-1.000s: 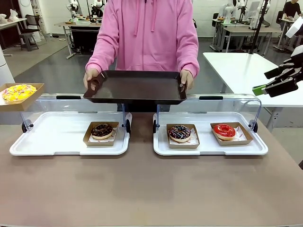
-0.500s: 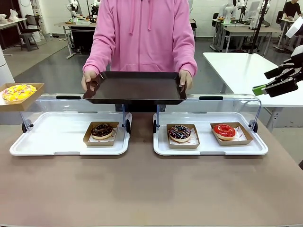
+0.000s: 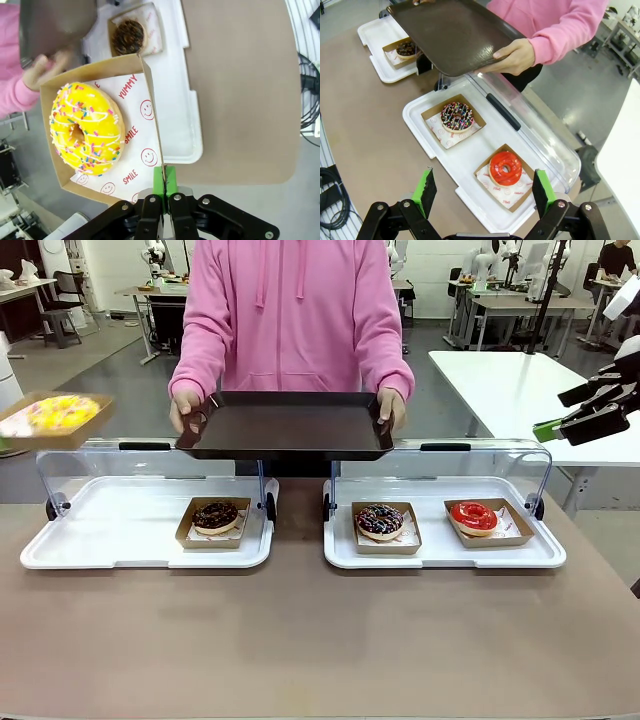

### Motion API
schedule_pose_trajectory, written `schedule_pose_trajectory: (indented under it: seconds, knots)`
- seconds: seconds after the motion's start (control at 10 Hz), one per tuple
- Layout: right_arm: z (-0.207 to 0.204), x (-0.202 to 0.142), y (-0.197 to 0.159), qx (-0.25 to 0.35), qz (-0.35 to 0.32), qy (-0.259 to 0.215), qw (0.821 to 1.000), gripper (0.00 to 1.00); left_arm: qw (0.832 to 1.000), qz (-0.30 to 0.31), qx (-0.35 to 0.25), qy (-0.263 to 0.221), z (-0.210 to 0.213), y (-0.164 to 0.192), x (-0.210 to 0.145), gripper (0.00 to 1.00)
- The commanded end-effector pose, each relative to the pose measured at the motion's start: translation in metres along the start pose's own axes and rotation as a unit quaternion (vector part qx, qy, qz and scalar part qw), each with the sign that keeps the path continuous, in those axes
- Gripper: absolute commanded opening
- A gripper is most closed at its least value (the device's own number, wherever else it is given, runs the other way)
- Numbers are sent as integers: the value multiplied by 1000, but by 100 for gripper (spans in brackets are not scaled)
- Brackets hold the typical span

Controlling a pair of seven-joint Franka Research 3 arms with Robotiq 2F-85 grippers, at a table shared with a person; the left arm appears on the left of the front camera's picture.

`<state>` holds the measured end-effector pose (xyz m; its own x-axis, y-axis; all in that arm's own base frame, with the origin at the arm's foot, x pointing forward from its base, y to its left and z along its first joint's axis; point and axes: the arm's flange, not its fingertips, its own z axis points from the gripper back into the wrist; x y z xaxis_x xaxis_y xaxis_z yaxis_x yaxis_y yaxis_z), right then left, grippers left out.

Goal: Provide the desired donut to the person.
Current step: Place the picked Paper togo box onto the Handle tray extended by the person.

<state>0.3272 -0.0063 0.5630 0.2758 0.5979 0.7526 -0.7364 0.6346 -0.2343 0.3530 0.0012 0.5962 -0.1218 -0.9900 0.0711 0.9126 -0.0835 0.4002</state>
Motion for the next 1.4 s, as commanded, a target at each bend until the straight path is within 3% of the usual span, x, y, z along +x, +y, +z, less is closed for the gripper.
schedule_pose_trajectory:
  seconds: [0.0, 0.3, 0.5, 0.8, 1.3]
  knots:
    - [-1, -1, -1, 5, 0, 2, 1000, 100, 998, 8, -40, 44, 11, 70, 38, 1]
    - [-1, -1, -1, 5, 0, 2, 1000, 100, 997, 45, -62, 21, -29, 148, 93, 1]
    - [-1, -1, -1, 5, 0, 2, 1000, 100, 997, 11, -81, 5, -65, 176, 132, 1]
    - [-1, -1, -1, 5, 0, 2, 1000, 100, 998, -1, -68, -6, -104, 183, 174, 1]
    - [-1, -1, -1, 5, 0, 2, 1000, 100, 996, -16, -83, -40, -154, 180, 200, 1]
